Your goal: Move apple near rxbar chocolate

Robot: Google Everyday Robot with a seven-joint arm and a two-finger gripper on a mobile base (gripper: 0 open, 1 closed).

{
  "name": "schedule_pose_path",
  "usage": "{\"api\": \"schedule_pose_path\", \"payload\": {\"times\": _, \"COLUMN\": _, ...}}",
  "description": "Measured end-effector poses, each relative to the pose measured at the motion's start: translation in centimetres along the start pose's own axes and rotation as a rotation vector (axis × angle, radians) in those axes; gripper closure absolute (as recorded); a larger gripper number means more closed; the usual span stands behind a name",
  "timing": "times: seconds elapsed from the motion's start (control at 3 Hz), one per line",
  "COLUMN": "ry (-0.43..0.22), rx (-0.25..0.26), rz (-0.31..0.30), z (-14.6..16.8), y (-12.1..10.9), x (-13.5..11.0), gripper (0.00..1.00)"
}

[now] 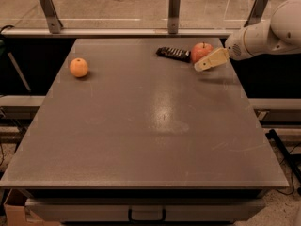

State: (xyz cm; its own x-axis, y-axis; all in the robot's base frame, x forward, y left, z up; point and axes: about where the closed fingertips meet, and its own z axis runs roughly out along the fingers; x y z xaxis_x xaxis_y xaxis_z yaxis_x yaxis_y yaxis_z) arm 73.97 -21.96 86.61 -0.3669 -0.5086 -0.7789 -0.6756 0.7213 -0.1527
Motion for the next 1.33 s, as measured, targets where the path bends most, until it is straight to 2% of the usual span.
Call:
{"api": "schedule_pose_path", "payload": {"times": 0.33, "ry": -0.075, "rx": 0.046, "rz": -0.009, "z": -4.7, "y": -0.8, "x": -0.5, "gripper": 0.00}}
{"api": "schedule_pose_path", "payload": {"times": 0.67, "ry": -0.153, "rx": 0.070, "rz": -0.097, "z": -13.7, "y": 0.2, "x": -1.9, "gripper": 0.00}}
{"api": "schedule_pose_path", "payload": {"times": 1.0, "ry": -0.209, "rx": 0.124, "rz": -0.267, "z": -24.3, "y": 4.8, "x": -5.7, "gripper": 0.00}}
{"api": "schedule_pose_path", "payload": {"times": 1.33, "ry": -0.207, "rx": 0.124, "rz": -0.266, "z": -24.0, "y": 4.7, "x": -5.8, "gripper": 0.00}}
